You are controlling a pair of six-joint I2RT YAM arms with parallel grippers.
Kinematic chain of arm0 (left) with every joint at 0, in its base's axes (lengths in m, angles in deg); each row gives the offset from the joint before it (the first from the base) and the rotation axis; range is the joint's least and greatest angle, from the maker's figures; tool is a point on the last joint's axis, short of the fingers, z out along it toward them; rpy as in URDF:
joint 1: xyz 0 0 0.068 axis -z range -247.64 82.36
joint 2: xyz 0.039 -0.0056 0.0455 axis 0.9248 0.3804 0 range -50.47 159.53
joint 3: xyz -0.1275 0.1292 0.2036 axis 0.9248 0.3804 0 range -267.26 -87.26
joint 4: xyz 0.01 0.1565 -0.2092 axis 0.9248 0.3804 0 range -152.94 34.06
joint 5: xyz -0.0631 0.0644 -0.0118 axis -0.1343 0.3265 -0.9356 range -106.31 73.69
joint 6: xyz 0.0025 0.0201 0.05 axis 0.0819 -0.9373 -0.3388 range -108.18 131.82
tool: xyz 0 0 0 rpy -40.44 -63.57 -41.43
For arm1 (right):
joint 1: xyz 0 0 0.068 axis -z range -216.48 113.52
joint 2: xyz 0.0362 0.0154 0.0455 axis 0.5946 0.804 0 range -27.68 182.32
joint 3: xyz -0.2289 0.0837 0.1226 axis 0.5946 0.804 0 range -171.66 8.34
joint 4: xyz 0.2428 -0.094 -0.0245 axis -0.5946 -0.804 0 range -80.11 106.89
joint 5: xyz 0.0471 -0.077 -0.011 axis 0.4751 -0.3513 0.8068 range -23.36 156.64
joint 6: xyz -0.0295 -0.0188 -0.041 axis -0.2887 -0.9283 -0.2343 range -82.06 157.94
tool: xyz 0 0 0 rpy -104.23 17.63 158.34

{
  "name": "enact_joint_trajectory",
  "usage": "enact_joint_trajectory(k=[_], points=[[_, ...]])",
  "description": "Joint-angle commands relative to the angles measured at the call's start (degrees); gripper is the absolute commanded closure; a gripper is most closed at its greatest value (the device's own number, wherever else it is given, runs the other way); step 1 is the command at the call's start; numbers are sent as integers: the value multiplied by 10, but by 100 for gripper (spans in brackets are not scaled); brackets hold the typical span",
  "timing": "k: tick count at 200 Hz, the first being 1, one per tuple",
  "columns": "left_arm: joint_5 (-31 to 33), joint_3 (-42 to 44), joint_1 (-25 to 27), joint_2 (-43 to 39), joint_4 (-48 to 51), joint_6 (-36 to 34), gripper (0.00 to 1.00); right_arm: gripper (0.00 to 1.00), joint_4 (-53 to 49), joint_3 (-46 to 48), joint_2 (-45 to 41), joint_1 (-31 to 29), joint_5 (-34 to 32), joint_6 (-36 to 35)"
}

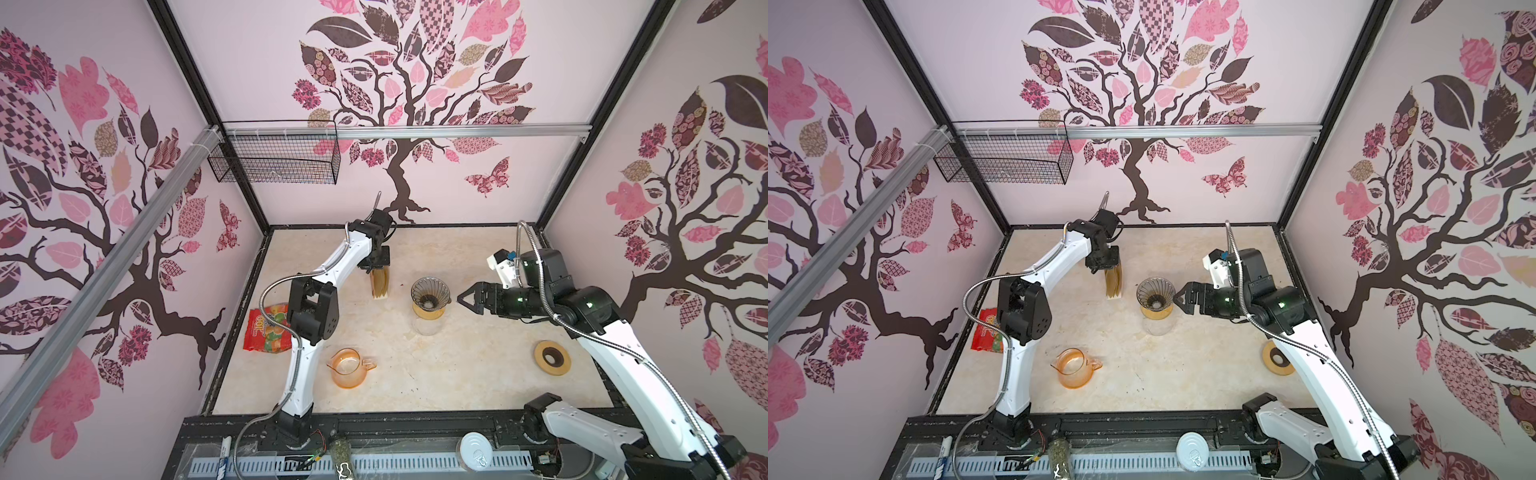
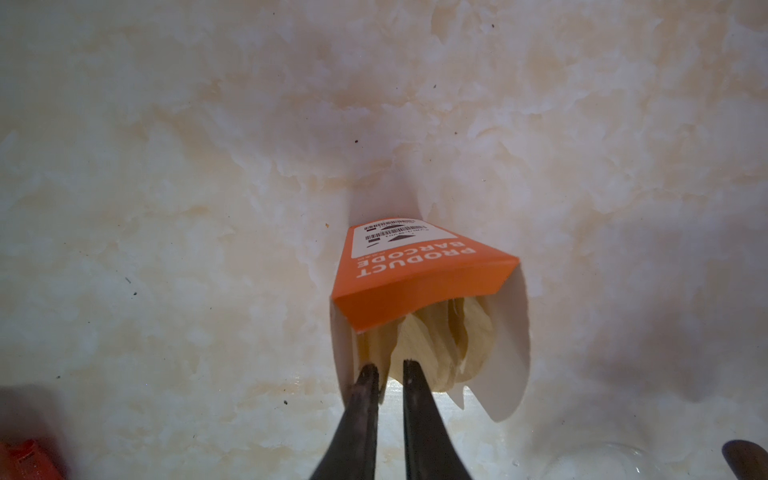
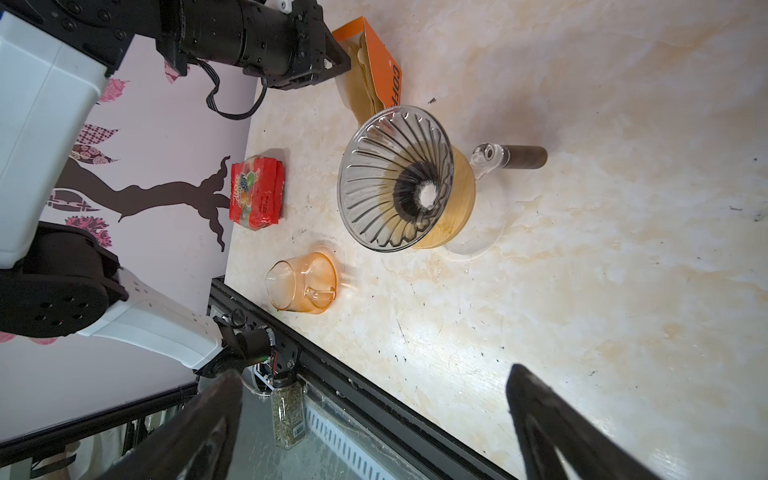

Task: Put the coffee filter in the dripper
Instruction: 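Close the left gripper on a paper filter inside the orange box, then pull the brown paper filter up out of the box with the left gripper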

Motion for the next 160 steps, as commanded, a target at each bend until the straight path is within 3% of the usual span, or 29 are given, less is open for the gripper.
enact_joint_trajectory(k=[1, 55, 160], points=[[16, -10, 2, 18, 9, -3, 84, 0, -4, -2, -2, -1, 3, -7], [29, -15, 7, 31, 8, -10, 85, 0, -6, -1, -5, -1, 1, -6], [40, -9, 10, -1, 34, 5, 100, 0, -2, 1, -8, -2, 1, -3]])
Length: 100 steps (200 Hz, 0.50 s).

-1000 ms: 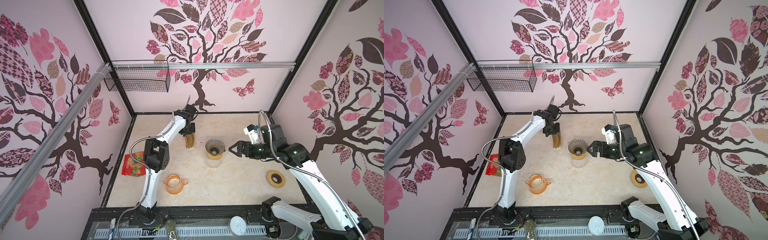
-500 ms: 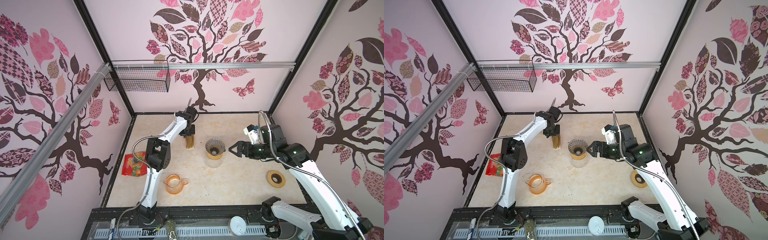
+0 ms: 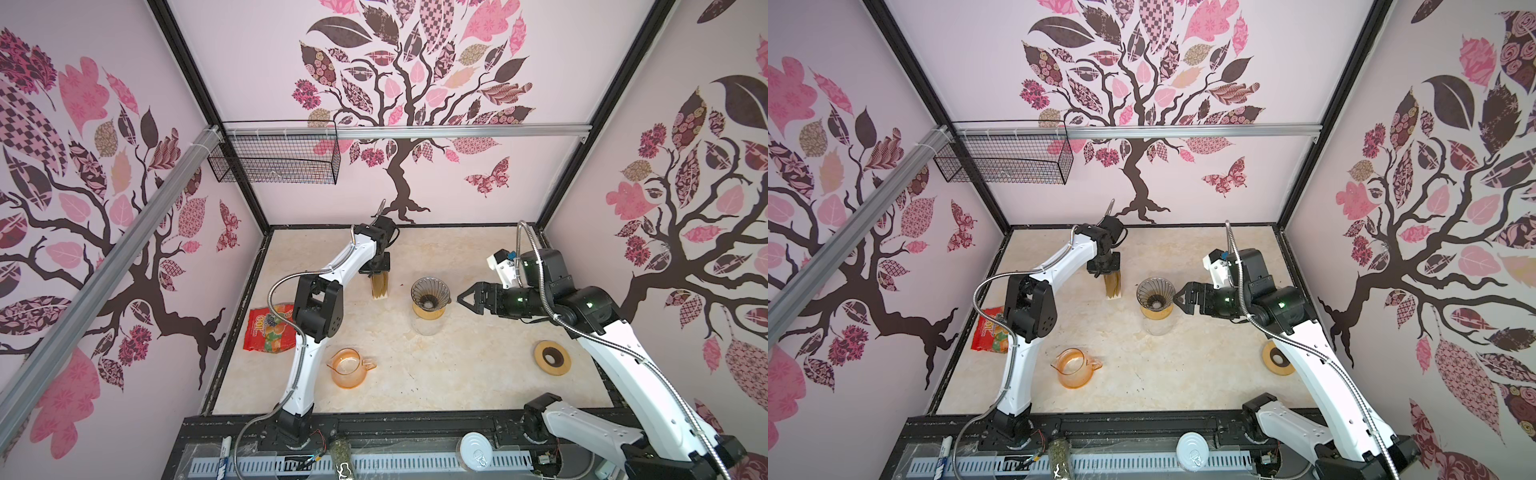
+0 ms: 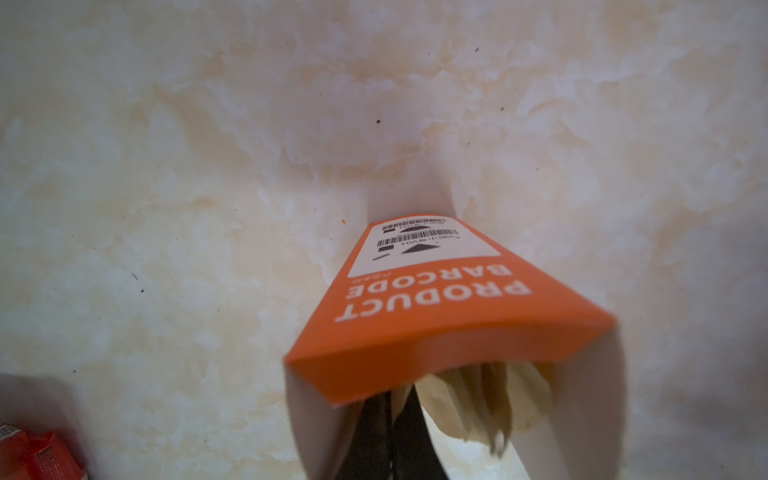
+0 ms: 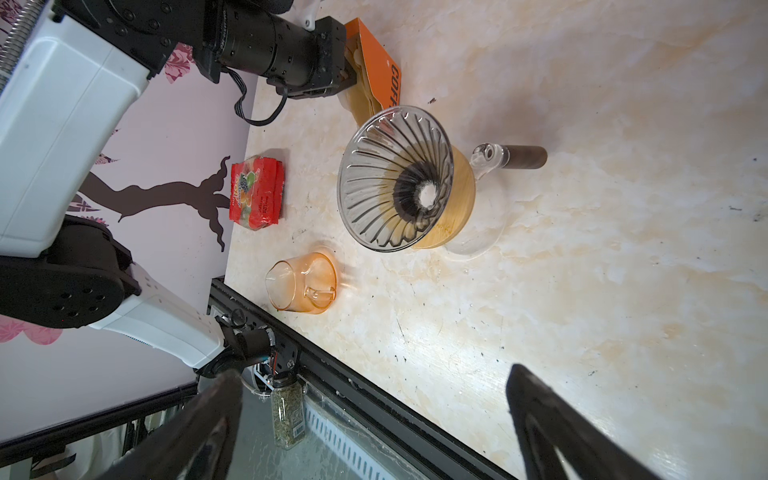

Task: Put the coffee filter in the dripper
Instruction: 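Pull the brown paper filter up out of the box with the left gripper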

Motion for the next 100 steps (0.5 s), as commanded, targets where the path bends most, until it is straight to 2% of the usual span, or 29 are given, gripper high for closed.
enact_joint_trajectory(k=[1, 48, 100], points=[[2, -8, 2, -34, 21, 6, 100, 0, -1, 1, -8, -1, 2, -3], [-29, 28, 2, -71, 22, 20, 100, 0, 3, 5, -14, -1, 4, -2], [-33, 37, 2, -89, 31, 23, 100, 0, 7, 8, -19, -1, 7, -2]])
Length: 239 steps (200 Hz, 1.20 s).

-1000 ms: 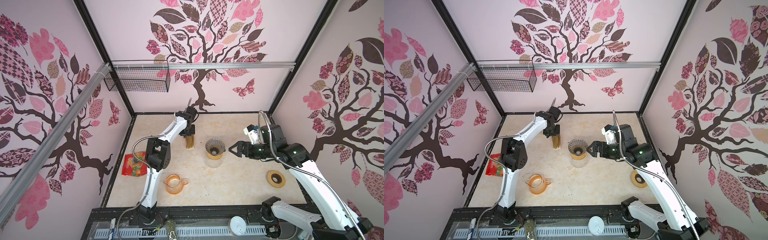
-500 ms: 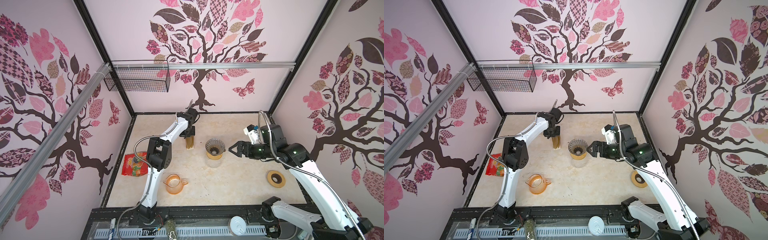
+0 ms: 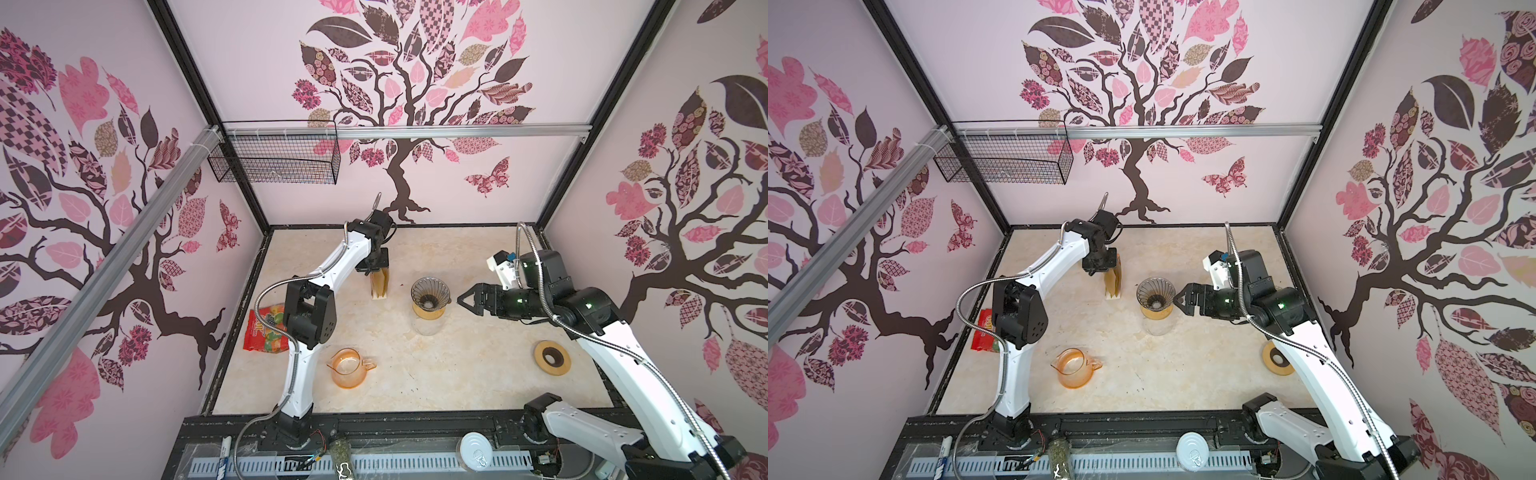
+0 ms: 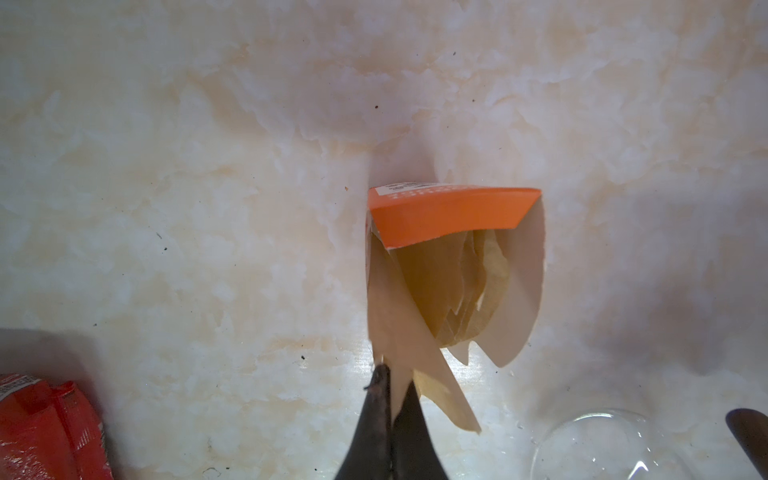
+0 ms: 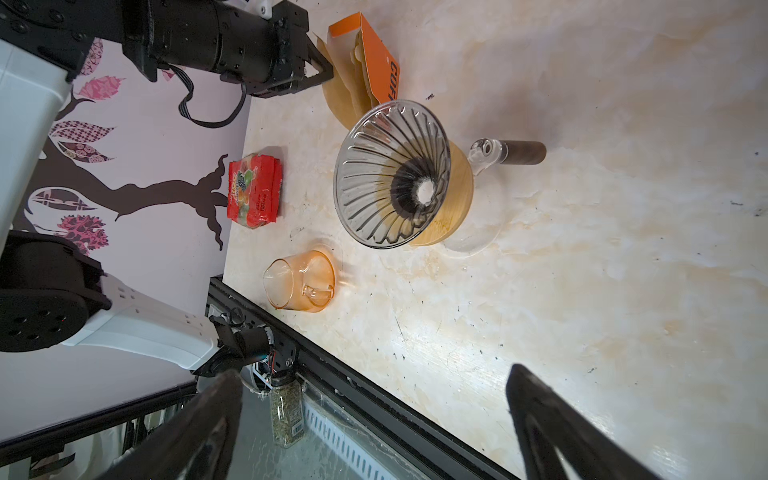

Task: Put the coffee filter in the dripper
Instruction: 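Pull the brown paper filter up out of the box with the left gripper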

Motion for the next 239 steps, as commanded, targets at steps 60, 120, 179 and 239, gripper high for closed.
enact_joint_trajectory(k=[60, 120, 179, 239], points=[[-27, 18, 2, -46, 28, 1, 100, 0, 8, 1, -20, -2, 6, -2], [-29, 28, 0, -88, 43, -3, 100, 0, 16, -4, -14, -2, 10, -2], [-63, 29, -9, -144, 58, 2, 100, 0, 16, -17, -5, -1, -4, -5], [-142, 62, -25, -224, 58, 37, 100, 0, 48, -90, 32, -2, -25, 21]])
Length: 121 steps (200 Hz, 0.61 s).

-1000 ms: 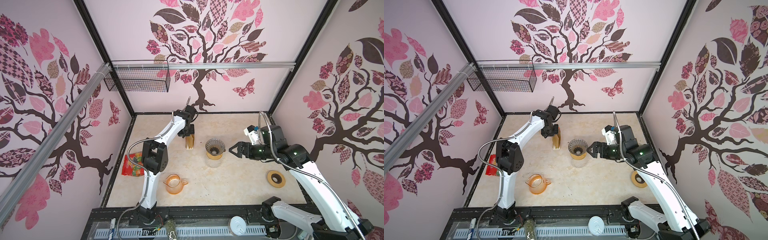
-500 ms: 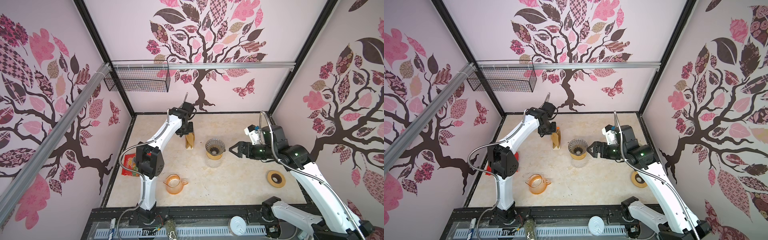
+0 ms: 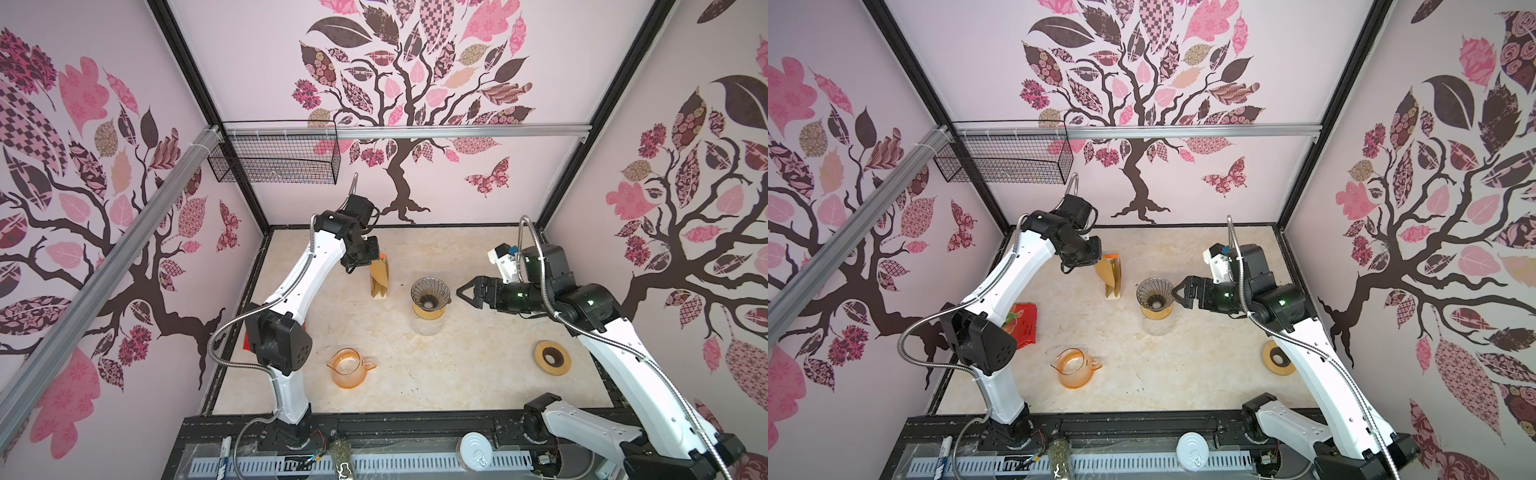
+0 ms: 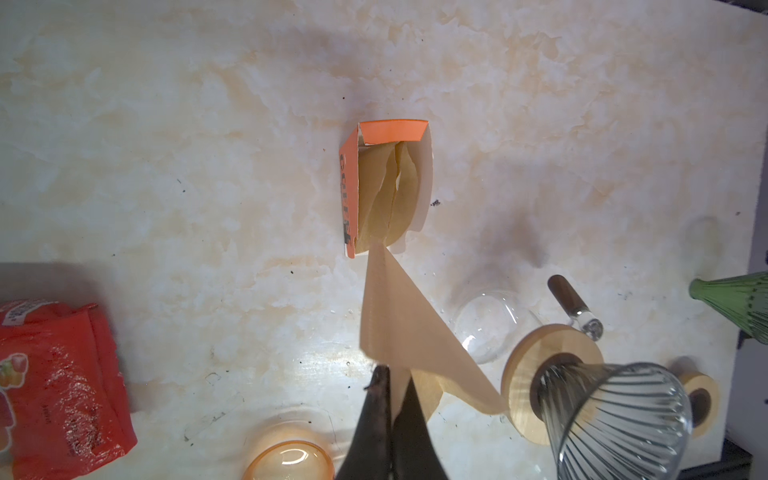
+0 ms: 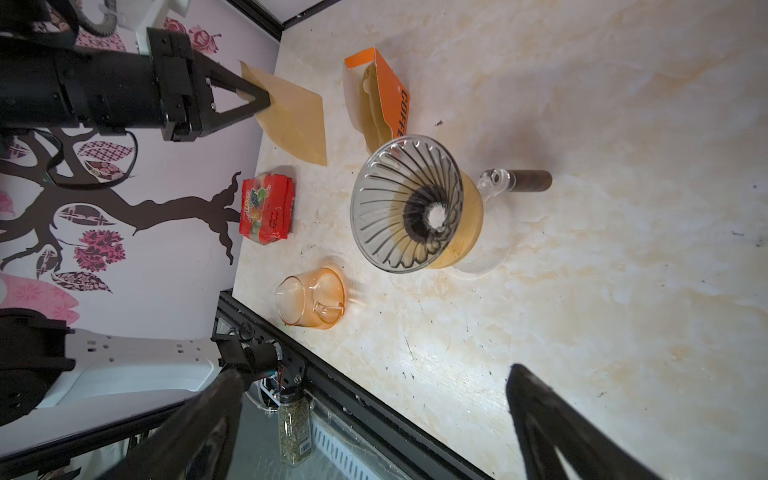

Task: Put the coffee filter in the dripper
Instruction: 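Pull the brown paper filter up out of the box with the left gripper, then carry the filter over the dripper with the left gripper while the right approaches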

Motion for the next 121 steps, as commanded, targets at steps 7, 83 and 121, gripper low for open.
enact_joint_trajectory(k=[7, 83, 121], points=[[-46, 21, -5, -44, 8, 24, 100, 0, 25, -56, 13, -2, -23, 8], [-159, 108, -3, -149, -51, 124, 100, 0, 29, -130, 30, -2, -111, 48], [-161, 115, 24, -170, -78, 168, 100, 0, 36, -182, 54, -1, -157, 23]])
